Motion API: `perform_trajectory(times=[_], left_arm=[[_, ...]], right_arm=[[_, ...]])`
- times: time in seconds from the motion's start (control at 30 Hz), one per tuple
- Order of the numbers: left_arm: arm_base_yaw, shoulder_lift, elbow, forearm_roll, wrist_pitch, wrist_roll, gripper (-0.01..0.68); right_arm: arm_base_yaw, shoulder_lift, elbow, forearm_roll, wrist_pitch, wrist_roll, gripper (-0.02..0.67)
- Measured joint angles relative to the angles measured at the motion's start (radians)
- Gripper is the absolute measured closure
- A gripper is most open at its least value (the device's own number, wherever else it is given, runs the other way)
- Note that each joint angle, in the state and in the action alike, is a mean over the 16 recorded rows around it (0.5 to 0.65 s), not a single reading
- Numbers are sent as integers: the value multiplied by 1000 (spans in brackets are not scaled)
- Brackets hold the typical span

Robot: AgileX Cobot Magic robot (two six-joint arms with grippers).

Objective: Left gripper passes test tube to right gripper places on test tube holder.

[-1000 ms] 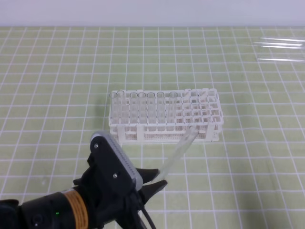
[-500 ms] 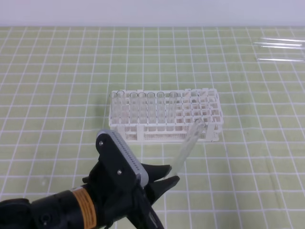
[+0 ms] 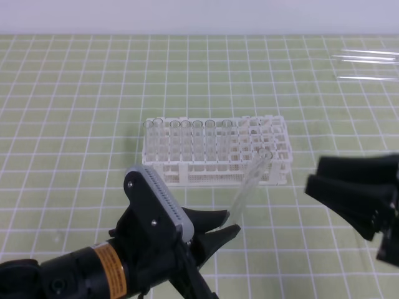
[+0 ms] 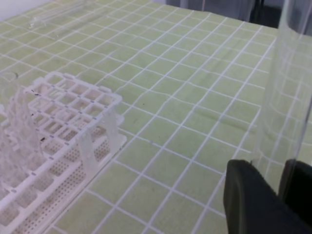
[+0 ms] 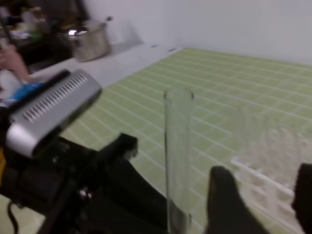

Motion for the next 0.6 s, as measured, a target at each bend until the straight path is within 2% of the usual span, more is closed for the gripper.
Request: perform_trajectory(times=[0.13, 0.27, 0.6], left_arm=[[0, -1, 0, 0, -15, -12, 637], [0, -2, 0, 0, -36, -24, 648], [0, -2, 0, 0, -93, -44, 627]], right_arm=[[0, 119, -72, -1, 117, -43, 336], [2, 191, -125, -2, 182, -66, 275], [75, 240, -186, -4, 216, -158, 247]])
